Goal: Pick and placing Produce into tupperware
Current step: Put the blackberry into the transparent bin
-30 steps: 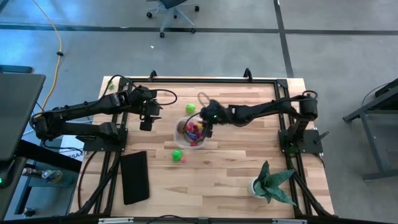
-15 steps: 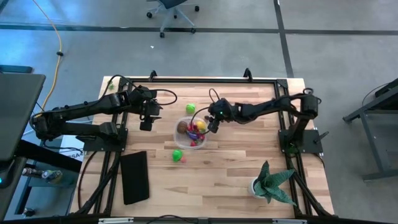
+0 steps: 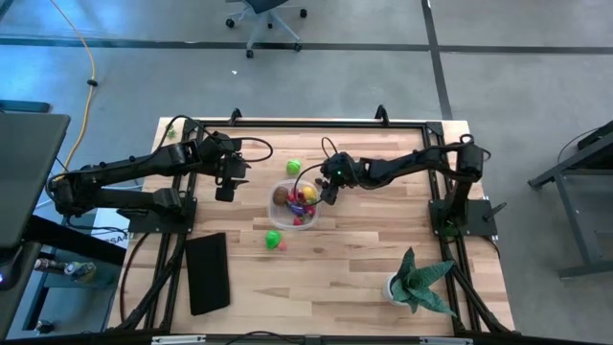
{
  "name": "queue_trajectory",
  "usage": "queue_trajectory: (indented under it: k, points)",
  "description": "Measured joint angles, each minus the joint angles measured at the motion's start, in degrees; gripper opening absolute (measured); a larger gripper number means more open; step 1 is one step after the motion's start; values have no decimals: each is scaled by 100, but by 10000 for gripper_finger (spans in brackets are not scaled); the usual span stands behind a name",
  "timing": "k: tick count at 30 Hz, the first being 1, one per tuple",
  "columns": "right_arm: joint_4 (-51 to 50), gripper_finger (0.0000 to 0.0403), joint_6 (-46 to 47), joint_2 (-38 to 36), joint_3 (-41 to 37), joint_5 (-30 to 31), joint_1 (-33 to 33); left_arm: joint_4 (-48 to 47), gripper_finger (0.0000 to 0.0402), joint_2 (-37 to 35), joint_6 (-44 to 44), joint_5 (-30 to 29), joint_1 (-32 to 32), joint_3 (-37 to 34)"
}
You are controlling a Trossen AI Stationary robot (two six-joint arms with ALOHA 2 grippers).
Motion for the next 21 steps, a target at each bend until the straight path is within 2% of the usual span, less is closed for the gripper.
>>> queue_trajectory:
  k: [8, 21]
  points:
    - [209, 240, -166, 123, 0, 5, 0, -1, 193, 0, -1, -39, 0, 0]
    - [378, 212, -228, 314, 2, -137, 0, 0, 193, 0, 0, -41, 0, 0]
